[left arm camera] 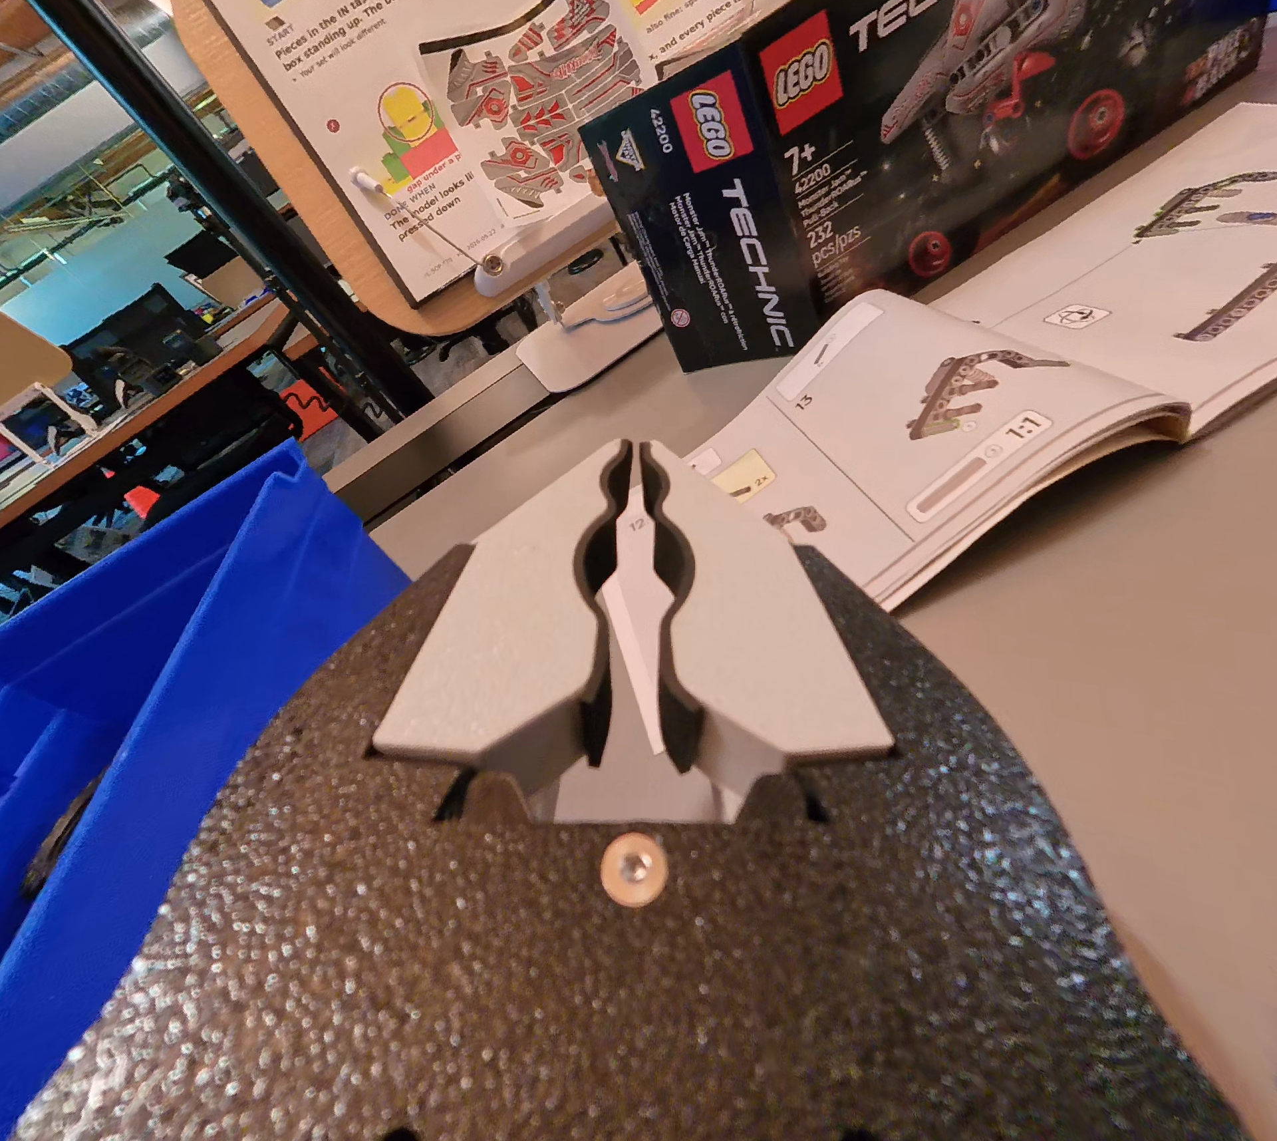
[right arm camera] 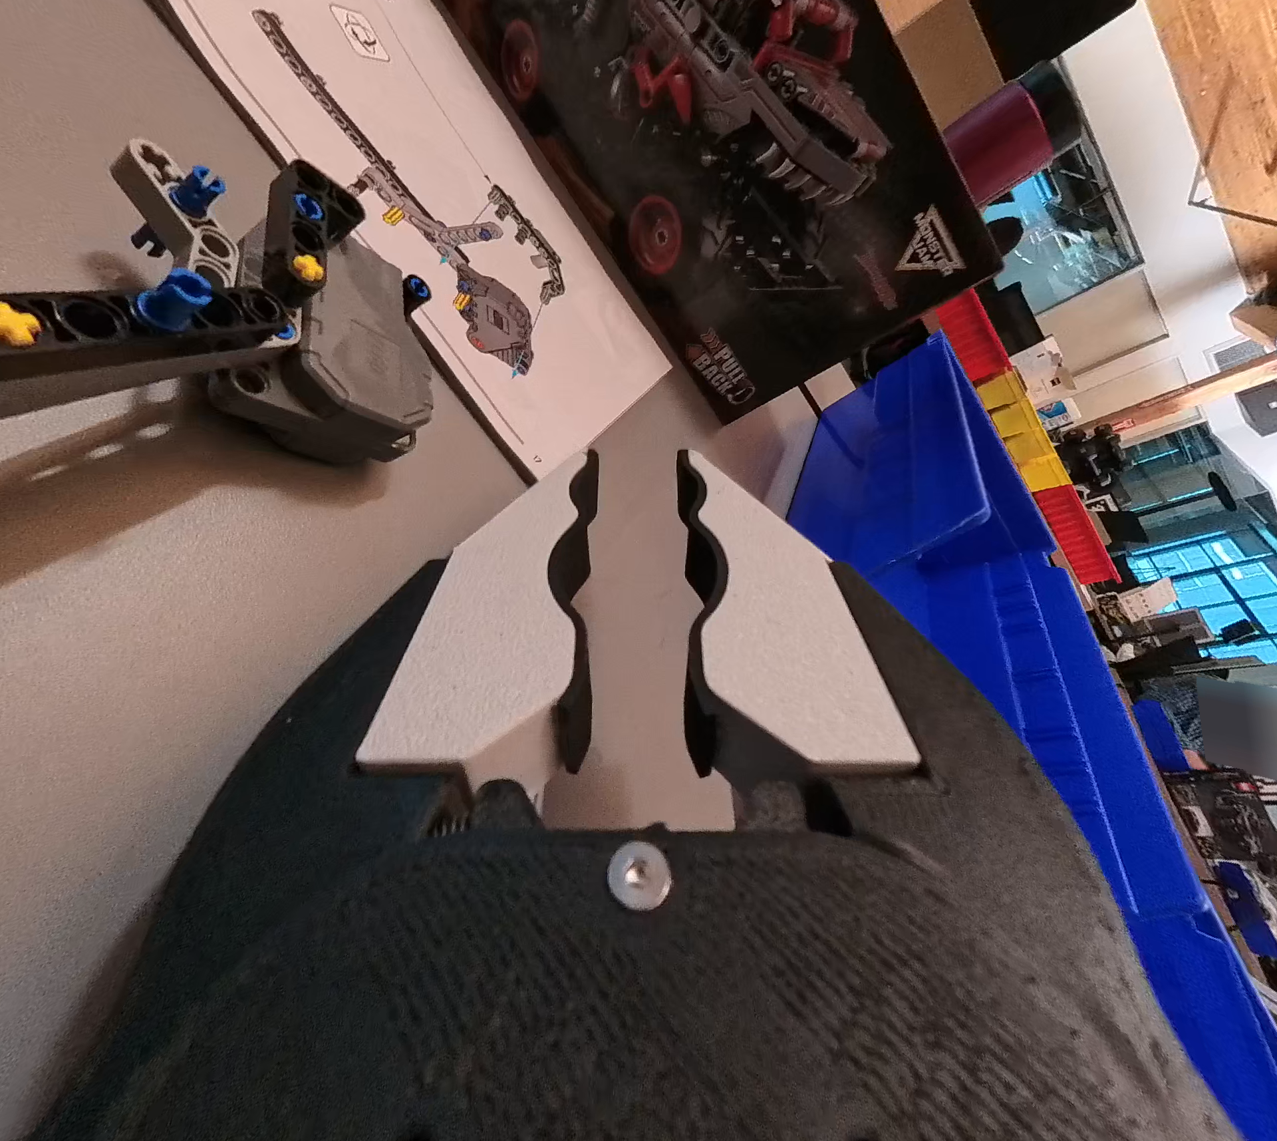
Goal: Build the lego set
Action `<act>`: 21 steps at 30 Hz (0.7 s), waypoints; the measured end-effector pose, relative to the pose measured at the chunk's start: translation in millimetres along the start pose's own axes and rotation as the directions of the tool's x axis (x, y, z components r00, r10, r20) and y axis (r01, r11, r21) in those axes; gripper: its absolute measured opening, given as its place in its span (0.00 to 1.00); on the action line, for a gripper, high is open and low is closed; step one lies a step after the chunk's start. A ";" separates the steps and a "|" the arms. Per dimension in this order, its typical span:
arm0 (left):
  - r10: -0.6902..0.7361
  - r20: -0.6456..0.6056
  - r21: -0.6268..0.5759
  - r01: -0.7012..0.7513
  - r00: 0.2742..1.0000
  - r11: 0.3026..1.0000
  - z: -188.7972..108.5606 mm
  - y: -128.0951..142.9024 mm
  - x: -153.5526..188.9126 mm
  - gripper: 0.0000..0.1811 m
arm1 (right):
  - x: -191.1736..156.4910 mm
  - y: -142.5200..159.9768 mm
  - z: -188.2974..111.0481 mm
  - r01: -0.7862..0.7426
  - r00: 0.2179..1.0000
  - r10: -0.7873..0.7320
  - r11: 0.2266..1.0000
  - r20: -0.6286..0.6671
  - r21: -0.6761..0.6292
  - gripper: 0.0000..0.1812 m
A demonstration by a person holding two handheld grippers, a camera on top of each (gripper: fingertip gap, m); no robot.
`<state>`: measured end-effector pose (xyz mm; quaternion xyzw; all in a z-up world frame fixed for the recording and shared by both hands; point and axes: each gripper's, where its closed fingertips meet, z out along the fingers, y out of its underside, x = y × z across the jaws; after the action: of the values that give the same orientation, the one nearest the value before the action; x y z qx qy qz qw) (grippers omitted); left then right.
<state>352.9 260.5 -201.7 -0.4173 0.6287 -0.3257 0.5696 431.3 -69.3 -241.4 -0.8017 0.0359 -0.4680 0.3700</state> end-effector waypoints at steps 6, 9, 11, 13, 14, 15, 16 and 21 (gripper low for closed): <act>0.017 -0.038 0.018 -0.016 0.999 1.000 -0.1 -6.1 9.9 0.00 | -8.3 4.3 3.2 0.055 0.998 -0.054 0.998 0.021 -0.033 0.11; 0.011 -0.055 0.034 -0.009 0.998 0.999 -1.4 -10.7 13.4 0.00 | -11.0 5.5 4.1 0.074 0.997 -0.073 0.996 0.027 -0.044 0.11; 0.012 -0.058 0.039 -0.009 0.998 0.999 -2.2 -12.4 14.2 0.00 | -11.2 4.8 3.9 0.078 0.997 -0.077 0.996 0.025 -0.043 0.11; 0.010 -0.058 0.042 -0.007 0.998 0.999 -2.8 -13.2 14.2 0.00 | -11.0 4.7 3.9 0.084 0.996 -0.083 0.996 0.023 -0.044 0.11; 0.010 -0.056 0.042 -0.008 0.998 0.999 -3.0 -13.3 13.9 0.00 | -11.3 4.5 3.9 0.084 0.996 -0.083 0.996 0.024 -0.043 0.11; 0.010 -0.054 0.042 -0.008 0.998 0.999 -3.2 -13.0 13.3 0.00 | -11.6 4.2 3.8 0.084 0.996 -0.083 0.996 0.025 -0.041 0.11; 0.010 -0.052 0.040 -0.008 0.999 0.999 -3.3 -12.6 12.5 0.00 | -11.6 3.9 3.7 0.084 0.996 -0.083 0.996 0.025 -0.039 0.11; 0.003 -0.045 0.032 -0.002 0.999 0.999 -3.0 -9.5 10.1 0.00 | -11.5 1.4 3.4 0.074 0.997 -0.074 0.997 0.027 -0.025 0.11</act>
<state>351.3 247.0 -197.4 -0.4000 0.6367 -0.3441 0.5624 428.0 -63.8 -251.5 -0.8133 0.0076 -0.4704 0.3424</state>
